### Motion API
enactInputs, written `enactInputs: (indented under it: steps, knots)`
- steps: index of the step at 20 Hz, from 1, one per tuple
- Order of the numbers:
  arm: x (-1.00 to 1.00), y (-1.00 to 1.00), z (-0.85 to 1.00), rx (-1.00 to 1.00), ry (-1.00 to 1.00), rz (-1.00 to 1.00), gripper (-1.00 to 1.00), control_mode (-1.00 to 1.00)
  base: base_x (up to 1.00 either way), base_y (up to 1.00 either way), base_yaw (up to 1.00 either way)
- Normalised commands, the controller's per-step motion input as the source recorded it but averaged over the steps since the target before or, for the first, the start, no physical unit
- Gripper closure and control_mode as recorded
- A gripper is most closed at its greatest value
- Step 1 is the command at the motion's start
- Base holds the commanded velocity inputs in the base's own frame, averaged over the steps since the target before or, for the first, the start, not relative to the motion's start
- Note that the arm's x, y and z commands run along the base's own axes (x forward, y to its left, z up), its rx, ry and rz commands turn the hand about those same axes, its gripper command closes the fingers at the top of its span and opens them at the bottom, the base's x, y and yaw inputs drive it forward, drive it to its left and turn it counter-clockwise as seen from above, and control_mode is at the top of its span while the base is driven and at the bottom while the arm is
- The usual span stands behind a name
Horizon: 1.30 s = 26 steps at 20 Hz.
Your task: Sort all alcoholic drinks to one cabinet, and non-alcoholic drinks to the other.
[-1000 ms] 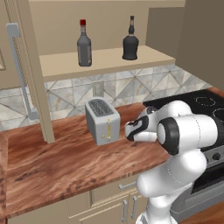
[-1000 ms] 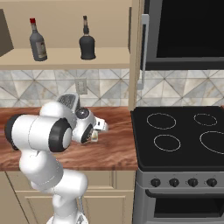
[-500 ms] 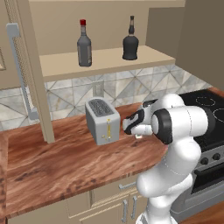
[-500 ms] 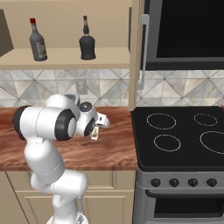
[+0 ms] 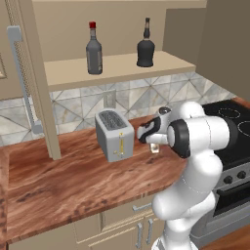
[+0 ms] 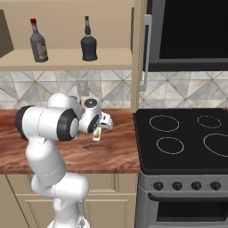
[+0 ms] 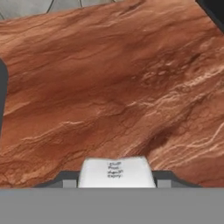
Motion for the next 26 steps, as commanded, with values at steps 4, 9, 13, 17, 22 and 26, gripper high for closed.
enactInputs:
  steps: [4,9,13,17,22,26]
  knots:
    - [-0.28,-0.08,-0.01,0.0,-0.05,0.0,1.0,-1.0,0.0,0.0,0.0]
    - [-0.19,-0.12,0.06,-0.01,-0.07,0.0,1.0,-1.0,0.0,0.0,0.0]
    - [-0.2,-0.1,0.14,-0.04,-0.08,0.0,1.0,-1.0,0.0,0.0,0.0]
    - [-0.21,-0.03,0.22,-0.05,-0.07,0.0,1.0,-1.0,0.0,0.0,0.0]
    - [-0.28,-0.03,0.41,-0.07,-0.09,0.0,1.0,-1.0,0.0,0.0,0.0]
    - [-0.33,0.0,0.46,-0.06,-0.09,0.0,1.0,-1.0,0.0,0.0,0.0]
